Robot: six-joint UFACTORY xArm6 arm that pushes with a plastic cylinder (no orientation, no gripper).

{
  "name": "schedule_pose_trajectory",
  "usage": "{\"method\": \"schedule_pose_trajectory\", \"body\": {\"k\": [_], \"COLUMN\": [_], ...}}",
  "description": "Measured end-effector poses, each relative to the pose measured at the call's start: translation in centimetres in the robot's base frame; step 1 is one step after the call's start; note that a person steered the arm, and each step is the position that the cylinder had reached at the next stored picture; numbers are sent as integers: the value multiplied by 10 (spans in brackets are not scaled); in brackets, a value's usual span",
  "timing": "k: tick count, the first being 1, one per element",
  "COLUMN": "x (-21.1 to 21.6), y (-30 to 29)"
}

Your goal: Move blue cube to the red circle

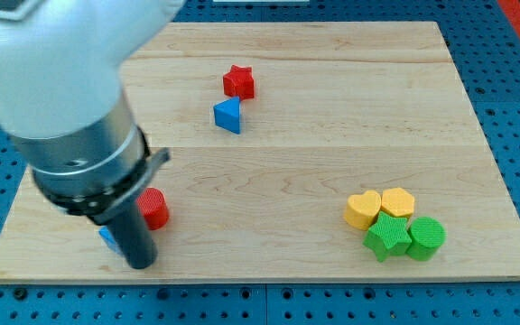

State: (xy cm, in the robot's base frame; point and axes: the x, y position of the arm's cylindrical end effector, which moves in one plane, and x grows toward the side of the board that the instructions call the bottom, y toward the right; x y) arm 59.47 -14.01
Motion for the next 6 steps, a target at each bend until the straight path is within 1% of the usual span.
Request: {"method": "schedule_pose_trajectory", "body": {"k": [1,2,3,5,6], "x": [-2,-2,-5,-4,-9], "y": [-29,-71,-78,-62,-38]}}
